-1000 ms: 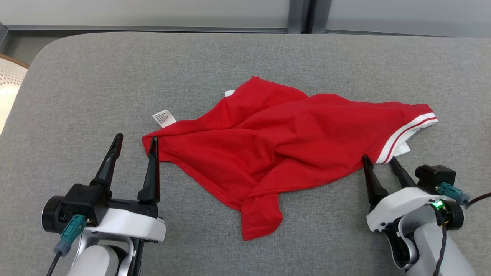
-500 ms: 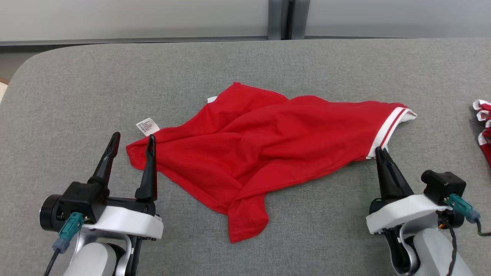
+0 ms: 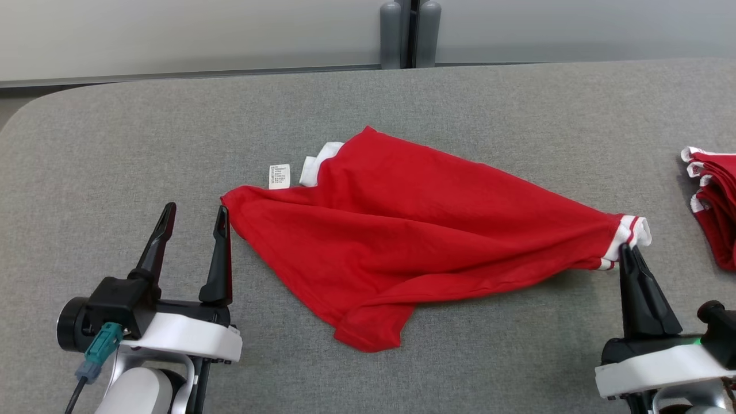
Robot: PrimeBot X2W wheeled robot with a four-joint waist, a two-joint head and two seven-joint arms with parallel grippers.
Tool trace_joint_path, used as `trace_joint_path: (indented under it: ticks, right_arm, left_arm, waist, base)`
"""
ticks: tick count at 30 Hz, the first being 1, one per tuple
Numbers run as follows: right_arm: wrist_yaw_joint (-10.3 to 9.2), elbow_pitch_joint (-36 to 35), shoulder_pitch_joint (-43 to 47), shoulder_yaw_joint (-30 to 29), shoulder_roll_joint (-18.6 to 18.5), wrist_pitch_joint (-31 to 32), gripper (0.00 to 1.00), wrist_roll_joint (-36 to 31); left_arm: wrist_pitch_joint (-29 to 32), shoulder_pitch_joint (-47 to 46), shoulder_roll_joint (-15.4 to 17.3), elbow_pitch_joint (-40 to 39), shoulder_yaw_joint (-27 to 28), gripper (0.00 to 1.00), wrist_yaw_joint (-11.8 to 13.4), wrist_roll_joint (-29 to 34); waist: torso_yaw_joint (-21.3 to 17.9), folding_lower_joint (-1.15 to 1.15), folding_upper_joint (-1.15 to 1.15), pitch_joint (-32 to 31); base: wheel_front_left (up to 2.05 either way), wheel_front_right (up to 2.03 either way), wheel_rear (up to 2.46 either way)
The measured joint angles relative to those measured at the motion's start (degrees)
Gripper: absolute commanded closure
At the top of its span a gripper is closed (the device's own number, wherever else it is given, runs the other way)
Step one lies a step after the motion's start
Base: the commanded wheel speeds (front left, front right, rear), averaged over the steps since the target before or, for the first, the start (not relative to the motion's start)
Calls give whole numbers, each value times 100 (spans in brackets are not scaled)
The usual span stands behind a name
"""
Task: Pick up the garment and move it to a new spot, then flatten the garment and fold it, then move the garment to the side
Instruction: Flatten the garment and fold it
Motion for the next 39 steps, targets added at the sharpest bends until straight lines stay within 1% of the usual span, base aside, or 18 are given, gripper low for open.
trace_joint_path:
  ticks: [3,7,14,19,20,21,22,23,24,25,27,31,35,39]
  right_arm:
    - [0,-180,2,142,46,279,100,-63]
    - [0,56,-214,439,68,447,100,-38]
    - [0,939,-1170,902,79,380,100,79]
    - [0,1708,-1791,934,47,22,100,112]
    - [0,1856,-1909,943,36,-32,74,115]
    - [0,2012,-2015,951,10,-84,55,108]
    - [1,2130,-2102,959,-4,-149,49,115]
    - [0,2254,-2186,970,-24,-202,23,129]
    - [1,2384,-2267,992,-47,-238,2,127]
    - [1,2466,-2320,1011,-66,-307,0,138]
    - [1,2605,-2393,1054,-107,-422,0,166]
    - [0,2617,-2396,1221,-186,-646,0,233]
    - [1,2304,-2192,1278,-332,-767,0,234]
    - [1,1770,-1843,1127,-425,-756,0,165]
  left_arm:
    - [-14,-24,-10,22,-8,0,-2,-19]
    - [-22,-81,-43,81,-46,0,-32,-45]
    - [-59,-210,-90,182,-105,0,-71,-58]
    - [-99,-295,-156,252,-165,0,-107,-75]
    - [-103,-318,-166,263,-166,0,-111,-77]
    - [-112,-324,-171,274,-168,0,-114,-83]
    - [-126,-324,-170,298,-168,0,-121,-83]
    - [-133,-325,-174,313,-170,0,-122,-85]
    - [-143,-326,-174,325,-169,0,-122,-89]
    - [-147,-327,-174,341,-168,0,-122,-89]
    - [-151,-328,-172,376,-171,0,-122,-89]
    - [-147,-323,-158,449,-191,0,-101,-89]
    - [-123,-255,-120,490,-197,0,-67,-89]
    - [-97,-107,-51,477,-191,0,-25,-89]
  waist:
    - [15,0,0,55]
    - [92,0,0,103]
    - [278,0,0,260]
    - [417,0,0,378]
    - [438,0,0,400]
    - [455,0,0,422]
    - [470,0,0,441]
    - [481,0,0,456]
    - [488,0,0,466]
    - [492,0,0,465]
    - [493,0,0,451]
    - [473,0,0,349]
    - [418,0,0,180]
    - [343,0,0,-24]
  base:
    - [0,0,0]
    - [0,0,0]
    - [0,0,0]
    - [0,0,0]
    - [0,0,0]
    - [0,0,0]
    - [0,0,0]
    - [0,0,0]
    - [0,0,0]
    - [0,0,0]
    - [0,0,0]
    - [0,0,0]
    - [0,0,0]
    - [0,0,0]
